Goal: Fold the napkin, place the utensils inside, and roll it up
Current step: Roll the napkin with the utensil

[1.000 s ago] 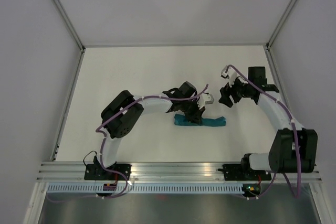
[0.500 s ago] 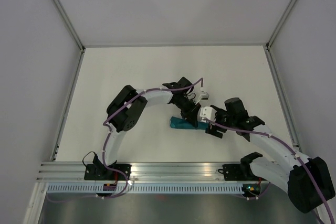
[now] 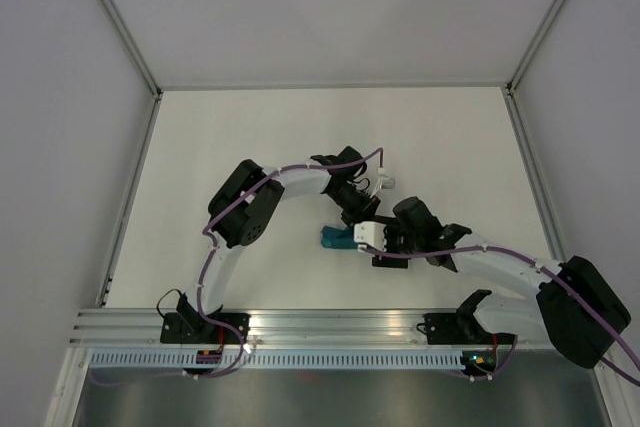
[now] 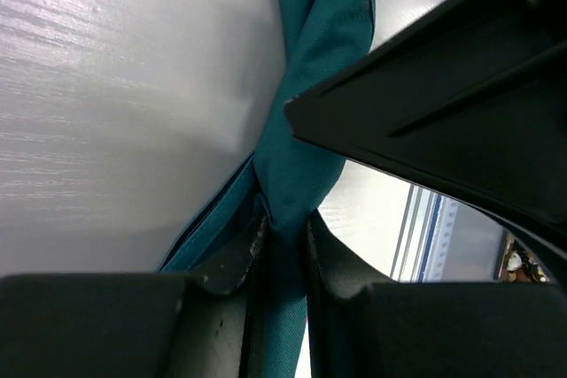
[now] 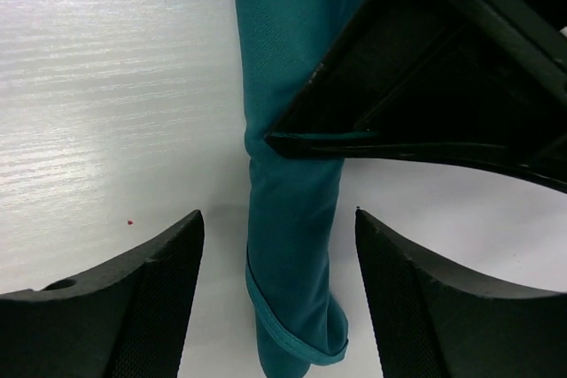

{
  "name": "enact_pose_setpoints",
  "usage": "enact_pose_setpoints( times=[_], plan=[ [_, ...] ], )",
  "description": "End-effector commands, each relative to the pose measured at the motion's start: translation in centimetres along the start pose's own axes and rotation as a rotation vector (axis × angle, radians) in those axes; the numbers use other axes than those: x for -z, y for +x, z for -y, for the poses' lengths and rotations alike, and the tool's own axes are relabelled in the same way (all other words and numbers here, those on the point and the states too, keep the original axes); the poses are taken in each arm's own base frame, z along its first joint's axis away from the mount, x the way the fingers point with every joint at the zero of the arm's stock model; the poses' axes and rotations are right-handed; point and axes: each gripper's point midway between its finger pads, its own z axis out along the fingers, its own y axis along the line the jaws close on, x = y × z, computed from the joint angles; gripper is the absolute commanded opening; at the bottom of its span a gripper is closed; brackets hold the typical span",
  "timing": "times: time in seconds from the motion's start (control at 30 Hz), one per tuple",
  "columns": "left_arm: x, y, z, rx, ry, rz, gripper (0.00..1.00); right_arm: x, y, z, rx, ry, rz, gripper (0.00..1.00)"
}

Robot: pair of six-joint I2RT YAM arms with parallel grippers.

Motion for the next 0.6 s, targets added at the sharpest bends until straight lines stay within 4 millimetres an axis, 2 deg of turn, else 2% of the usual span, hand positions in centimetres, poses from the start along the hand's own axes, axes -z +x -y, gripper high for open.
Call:
enact_pose_setpoints(
  times=[0.0,0.07,0.17,0.2,0.3,0.43,0.53,0.57],
  plan=[
    [-1.1,4.8,-3.5,0.140,-0.119,-0.136,0.02,-0.8,0.9,0.5,0.005,0.039,-0.046,0.73],
    [-1.0,4.6,-3.3,0.137,-0.114,-0.131,0.02,-1.0,1.1,0.6,0.009,0.040,-0.059,0.69],
    [-0.8,4.3,-3.2,0.127,-0.115,-0.125,0.04,-1.2,1.8,0.5,0.013,0.043,-0.083,0.56],
    [-0.7,4.2,-3.3,0.122,-0.122,-0.120,0.05,-1.2,2.0,0.5,0.015,0.047,-0.090,0.44],
    [0.1,2.9,-3.0,0.099,-0.127,-0.072,0.17,-1.1,2.4,0.3,0.020,0.046,-0.103,0.27],
    [1.9,0.3,-2.2,0.058,-0.150,0.026,0.27,-1.0,2.9,-0.2,0.029,0.023,-0.118,0.19],
    [4.0,-1.8,-2.3,0.031,-0.209,0.116,0.30,-1.0,3.0,-0.6,0.031,-0.005,-0.131,0.17],
    [4.7,-2.0,-2.9,0.041,-0.241,0.138,0.31,-1.0,3.1,-0.9,0.031,-0.025,-0.142,0.17]
  ],
)
